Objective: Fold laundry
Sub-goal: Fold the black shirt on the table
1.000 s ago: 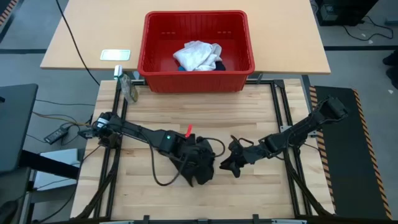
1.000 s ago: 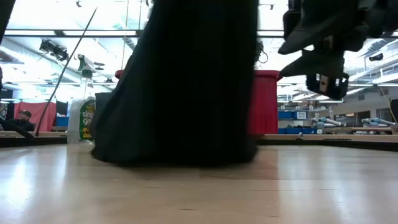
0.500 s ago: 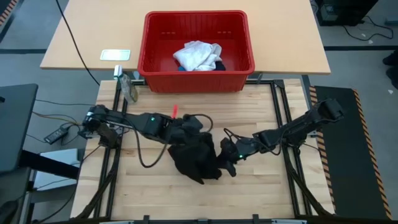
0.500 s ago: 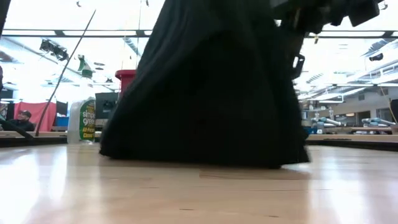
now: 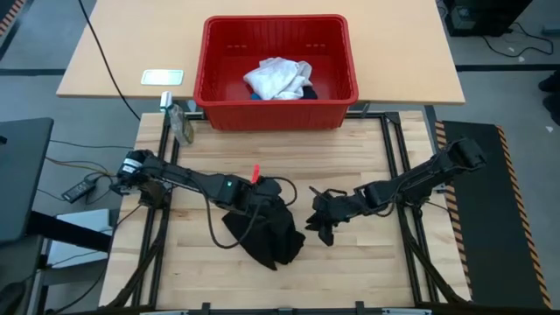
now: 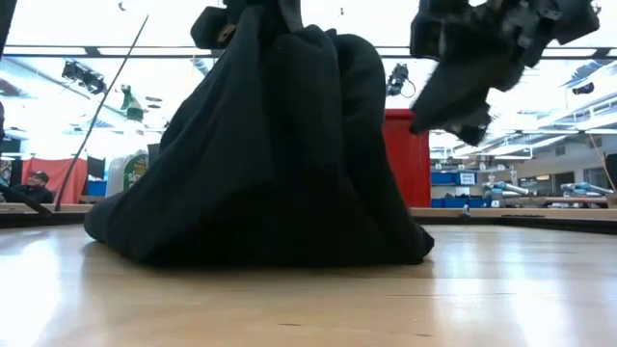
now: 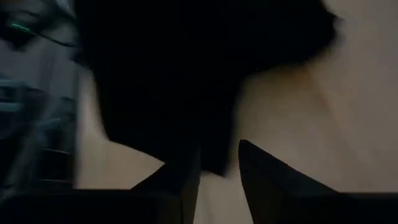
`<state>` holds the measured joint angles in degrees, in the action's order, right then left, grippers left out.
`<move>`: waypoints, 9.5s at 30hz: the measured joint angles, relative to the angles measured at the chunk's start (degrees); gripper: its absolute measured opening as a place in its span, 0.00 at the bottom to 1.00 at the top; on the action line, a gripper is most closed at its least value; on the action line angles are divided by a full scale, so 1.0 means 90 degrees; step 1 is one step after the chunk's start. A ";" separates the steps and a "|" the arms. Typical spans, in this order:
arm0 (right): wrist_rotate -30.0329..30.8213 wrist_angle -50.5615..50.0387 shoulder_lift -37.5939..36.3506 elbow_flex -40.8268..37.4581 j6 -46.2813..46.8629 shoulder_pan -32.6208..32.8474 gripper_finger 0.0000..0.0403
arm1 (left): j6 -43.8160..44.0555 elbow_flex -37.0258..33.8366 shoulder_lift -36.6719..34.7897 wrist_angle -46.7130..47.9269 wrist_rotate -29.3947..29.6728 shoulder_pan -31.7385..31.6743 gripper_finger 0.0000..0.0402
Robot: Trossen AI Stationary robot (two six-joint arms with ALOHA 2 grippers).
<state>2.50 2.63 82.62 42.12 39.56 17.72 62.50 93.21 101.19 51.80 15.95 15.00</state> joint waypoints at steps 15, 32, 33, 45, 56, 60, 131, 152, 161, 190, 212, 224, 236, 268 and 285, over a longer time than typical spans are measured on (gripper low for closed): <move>0.0145 0.2216 0.0929 0.0001 0.0496 -0.0070 0.68 | -0.0569 0.0046 -0.0053 -0.0137 0.0062 -0.0233 0.05; 0.0918 0.0142 -0.0266 0.0050 -0.0077 -0.0201 0.02 | -0.0848 0.0053 -0.0053 -0.0074 -0.0673 -0.0006 0.28; 0.1092 -0.0303 -0.0462 0.0136 -0.0124 -0.0209 0.02 | -0.0831 0.0053 -0.0053 -0.0020 -0.0726 0.0026 0.31; 0.0956 -0.3157 -0.1240 0.1368 -0.0812 -0.0393 0.02 | -0.0843 0.0058 -0.0024 -0.0567 -0.0435 0.0148 0.50; 0.1078 -0.3637 -0.1240 0.1371 0.0003 -0.0401 0.01 | -0.0566 0.0056 0.0007 -0.0906 -0.0017 0.0359 0.51; 0.1321 -0.3713 -0.1242 0.1371 0.0051 -0.0401 0.09 | -0.0754 0.0056 0.0007 -0.1266 -0.0004 0.0501 0.51; 0.1116 0.0274 -0.0216 -0.0028 0.0047 -0.0897 0.29 | 0.0805 0.0053 0.1409 -0.0954 0.0608 0.0668 0.26; -0.0788 -0.0523 -0.1096 -0.0015 0.0939 -0.2319 0.33 | -0.1688 0.0051 0.1275 -0.3197 0.1098 0.0084 0.26; -0.0052 -0.2893 -0.1018 -0.0025 0.0990 -0.2215 0.33 | -0.1089 0.0044 0.1447 -0.2637 0.1033 -0.0046 0.26; -0.1992 -0.1117 -0.0722 -0.0025 -0.0138 -0.2079 0.01 | -0.0746 0.0051 0.1143 -0.1761 0.0255 0.0209 0.26; -0.0258 -0.2880 -0.1255 -0.0028 -0.0188 -0.1396 0.31 | -0.1375 0.0051 0.0505 -0.2017 0.0376 0.0216 0.26; -0.0212 -0.1772 0.0743 -0.0025 -0.0358 -0.1365 0.22 | -0.1035 0.0058 0.0508 -0.1221 0.0371 0.0424 0.26; -0.2507 0.0023 0.0099 -0.0028 0.0750 -0.0318 0.02 | 0.0275 0.0053 0.0256 0.0544 0.0352 0.1170 0.26; -0.0514 -0.0672 0.0878 0.3316 0.0291 -0.0619 0.02 | -0.0109 0.0051 -0.0726 -0.0889 0.2758 0.1775 0.26; 0.1007 0.0606 0.0802 0.3314 0.1660 -0.0635 0.03 | 0.0225 0.0052 -0.0736 0.0029 0.2747 0.1494 0.26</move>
<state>11.56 8.08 89.84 71.94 54.50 12.00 64.53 93.68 94.56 52.07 40.68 28.45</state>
